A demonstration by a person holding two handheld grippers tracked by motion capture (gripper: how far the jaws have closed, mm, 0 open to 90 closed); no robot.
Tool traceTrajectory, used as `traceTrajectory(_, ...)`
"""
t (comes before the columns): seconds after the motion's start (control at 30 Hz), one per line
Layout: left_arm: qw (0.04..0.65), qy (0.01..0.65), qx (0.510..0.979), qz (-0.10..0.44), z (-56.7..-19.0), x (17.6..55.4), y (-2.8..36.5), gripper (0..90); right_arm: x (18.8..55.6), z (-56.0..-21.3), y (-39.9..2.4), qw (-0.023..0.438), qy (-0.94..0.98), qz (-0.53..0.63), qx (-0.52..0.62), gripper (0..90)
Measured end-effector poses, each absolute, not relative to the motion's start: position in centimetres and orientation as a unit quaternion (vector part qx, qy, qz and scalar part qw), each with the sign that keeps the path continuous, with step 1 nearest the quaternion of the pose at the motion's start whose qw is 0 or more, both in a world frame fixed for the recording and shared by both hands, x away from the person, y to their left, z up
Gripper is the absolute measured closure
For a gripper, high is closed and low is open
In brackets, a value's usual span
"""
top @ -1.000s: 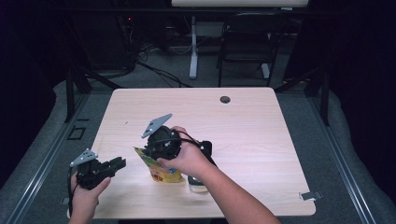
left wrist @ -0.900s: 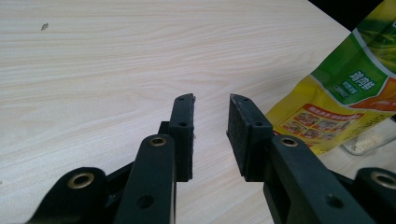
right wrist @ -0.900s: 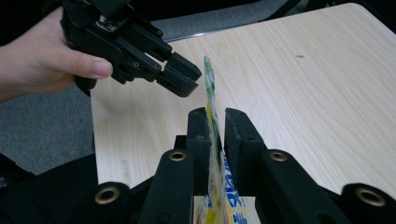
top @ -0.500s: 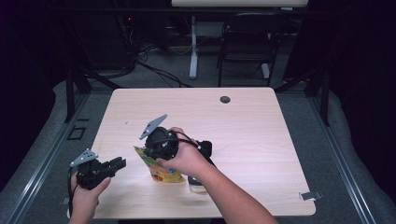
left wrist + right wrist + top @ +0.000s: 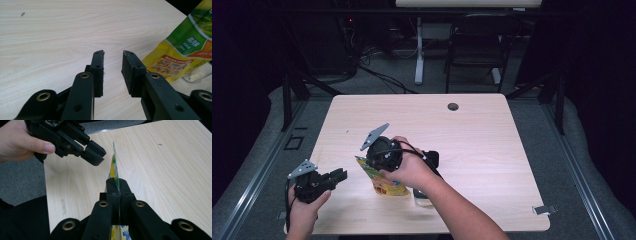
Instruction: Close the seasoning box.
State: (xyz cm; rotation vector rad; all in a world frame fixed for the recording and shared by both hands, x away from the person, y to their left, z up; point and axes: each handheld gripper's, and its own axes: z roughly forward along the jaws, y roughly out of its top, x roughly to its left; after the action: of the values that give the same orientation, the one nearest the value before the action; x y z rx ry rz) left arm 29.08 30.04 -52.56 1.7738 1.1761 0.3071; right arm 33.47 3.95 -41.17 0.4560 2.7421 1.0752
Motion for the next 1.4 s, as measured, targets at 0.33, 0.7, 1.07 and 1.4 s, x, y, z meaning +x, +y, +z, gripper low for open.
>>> traceTrajectory(0.33,0.473,0.479,0.729,0.120,-52.7,29.1,29.9,71.5,33.3,-41.2,3.8,0.090,0.916,0.361,0.150,90.0)
traceTrajectory(0.7,0.472,0.478,0.731,0.121,-52.7,29.0,29.8,71.1,33.2,-40.7,2.8,0.083,0.905,0.388,0.158,90.0)
traceTrajectory(1.07,0.474,0.475,0.731,0.124,-52.6,28.8,29.5,69.5,33.1,-39.7,1.6,0.089,0.893,0.409,0.166,90.0)
traceTrajectory(1.4,0.470,0.469,0.738,0.116,-52.7,28.7,29.1,66.7,32.8,-38.5,0.2,0.092,0.881,0.433,0.167,90.0)
